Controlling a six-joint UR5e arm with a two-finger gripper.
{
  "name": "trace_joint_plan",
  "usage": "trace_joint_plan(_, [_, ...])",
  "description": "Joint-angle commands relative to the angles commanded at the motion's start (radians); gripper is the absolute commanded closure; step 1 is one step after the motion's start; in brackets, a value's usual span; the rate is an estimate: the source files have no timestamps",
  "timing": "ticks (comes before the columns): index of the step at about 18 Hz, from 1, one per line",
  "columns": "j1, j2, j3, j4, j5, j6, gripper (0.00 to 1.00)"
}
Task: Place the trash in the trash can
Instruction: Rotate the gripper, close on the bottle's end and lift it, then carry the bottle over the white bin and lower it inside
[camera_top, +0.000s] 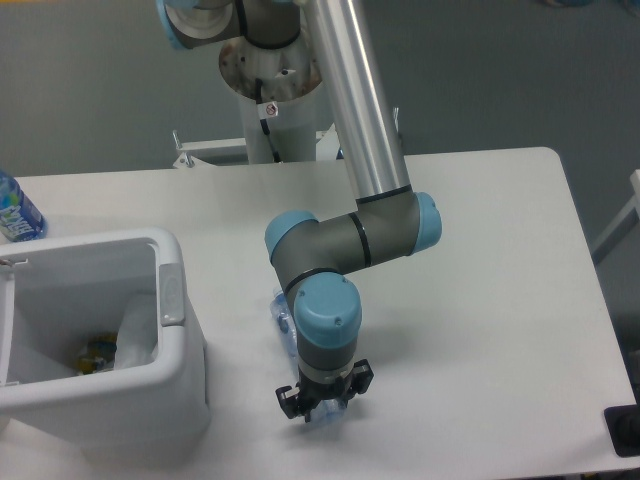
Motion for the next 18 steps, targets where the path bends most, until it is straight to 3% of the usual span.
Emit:
trace_joint_plan(7, [0.000, 0.049, 0.012, 0.002, -0.002, 0.054, 0.41])
trace_joint_plan(10, [0.002, 0.139, 0.014, 0.003, -0.005, 0.066, 0.41])
trace_joint_plan(16, [0.043, 0.262, 0.198, 0.026, -0.035, 0.006, 0.41])
trace_joint_plan(18, [0.061, 0.299, 0.233, 0.029, -0.064, -0.046, 0.41])
